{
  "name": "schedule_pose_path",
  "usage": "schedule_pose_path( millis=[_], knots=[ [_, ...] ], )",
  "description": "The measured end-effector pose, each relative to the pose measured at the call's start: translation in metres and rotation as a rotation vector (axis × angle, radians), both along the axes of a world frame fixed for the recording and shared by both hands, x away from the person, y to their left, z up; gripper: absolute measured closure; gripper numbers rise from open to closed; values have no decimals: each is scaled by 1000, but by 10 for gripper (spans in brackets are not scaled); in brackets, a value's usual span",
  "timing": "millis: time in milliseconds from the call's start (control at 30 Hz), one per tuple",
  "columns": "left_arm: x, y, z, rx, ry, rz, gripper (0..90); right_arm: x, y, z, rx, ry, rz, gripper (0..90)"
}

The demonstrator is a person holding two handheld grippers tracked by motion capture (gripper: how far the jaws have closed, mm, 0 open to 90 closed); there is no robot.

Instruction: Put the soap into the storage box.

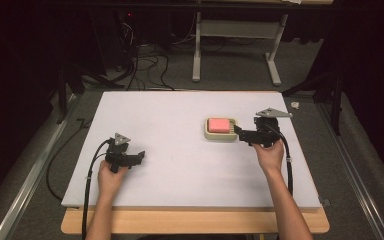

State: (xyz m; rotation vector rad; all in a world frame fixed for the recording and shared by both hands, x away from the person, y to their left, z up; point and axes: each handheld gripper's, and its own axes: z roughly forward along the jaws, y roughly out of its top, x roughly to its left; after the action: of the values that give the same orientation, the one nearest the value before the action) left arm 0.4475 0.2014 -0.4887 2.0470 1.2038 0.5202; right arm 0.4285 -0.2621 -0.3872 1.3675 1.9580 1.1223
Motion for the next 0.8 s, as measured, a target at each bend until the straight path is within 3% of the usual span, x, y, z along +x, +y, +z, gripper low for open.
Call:
schedule_pose_path(
  millis=[800],
  knots=[
    [0, 0, 0, 0, 0, 0, 193, -23, -10, 4, 22, -30, 2, 156]
  ],
)
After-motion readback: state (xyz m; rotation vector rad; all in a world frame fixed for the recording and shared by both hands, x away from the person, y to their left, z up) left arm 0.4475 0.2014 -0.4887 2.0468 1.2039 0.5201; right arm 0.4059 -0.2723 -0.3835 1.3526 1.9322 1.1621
